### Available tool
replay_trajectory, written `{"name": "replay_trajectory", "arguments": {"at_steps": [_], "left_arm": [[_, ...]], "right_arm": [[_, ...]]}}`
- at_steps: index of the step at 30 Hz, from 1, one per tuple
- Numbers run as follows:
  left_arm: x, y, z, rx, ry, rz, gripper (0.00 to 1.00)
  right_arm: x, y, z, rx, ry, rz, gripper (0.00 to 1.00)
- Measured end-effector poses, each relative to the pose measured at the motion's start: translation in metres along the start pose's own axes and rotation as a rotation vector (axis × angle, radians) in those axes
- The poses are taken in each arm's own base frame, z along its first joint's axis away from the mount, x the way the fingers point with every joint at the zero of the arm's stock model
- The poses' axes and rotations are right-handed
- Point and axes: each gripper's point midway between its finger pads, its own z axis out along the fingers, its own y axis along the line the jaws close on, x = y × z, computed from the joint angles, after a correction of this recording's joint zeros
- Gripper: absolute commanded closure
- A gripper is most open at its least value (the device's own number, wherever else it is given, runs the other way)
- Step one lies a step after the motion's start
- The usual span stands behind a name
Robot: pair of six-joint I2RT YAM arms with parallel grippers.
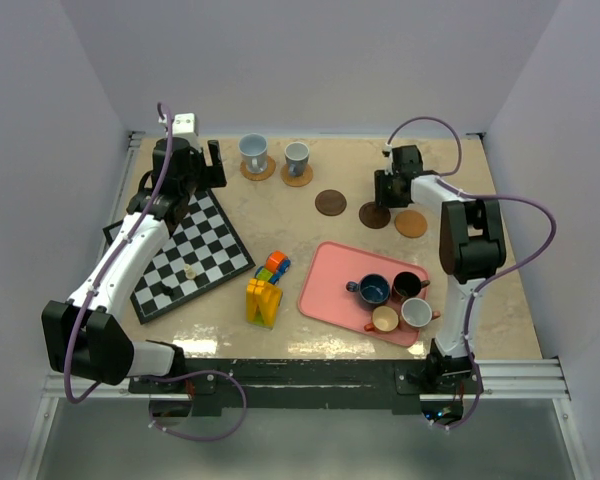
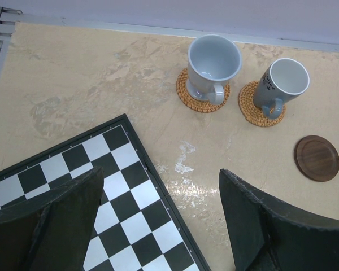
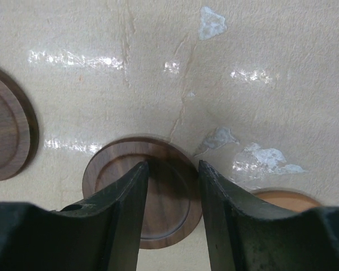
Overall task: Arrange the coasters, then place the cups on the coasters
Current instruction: Move the coaster to the center of the board.
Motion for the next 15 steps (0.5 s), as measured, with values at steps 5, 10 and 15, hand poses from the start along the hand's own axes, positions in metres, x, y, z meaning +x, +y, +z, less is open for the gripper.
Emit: {"name": "replay_trajectory", "arguments": {"at_steps": [5,10,15], "left_arm": [[0.0001,0.0000,0.0001,0.000,0.000,0.000,0.13],[0.0001,0.0000,0.0001,0.000,0.000,0.000,0.13],[0.0001,0.0000,0.0001,0.000,0.000,0.000,0.13]], "right_arm": [[-0.0046,0.0040,0.0039,0.019,-0.025,0.037,0.57],[-0.0072,0.0042,0.0058,0.039,-0.039,0.077,0.58],[-0.0085,0.0050,0.0065,0.055,-0.047,0.106,0.59]]}}
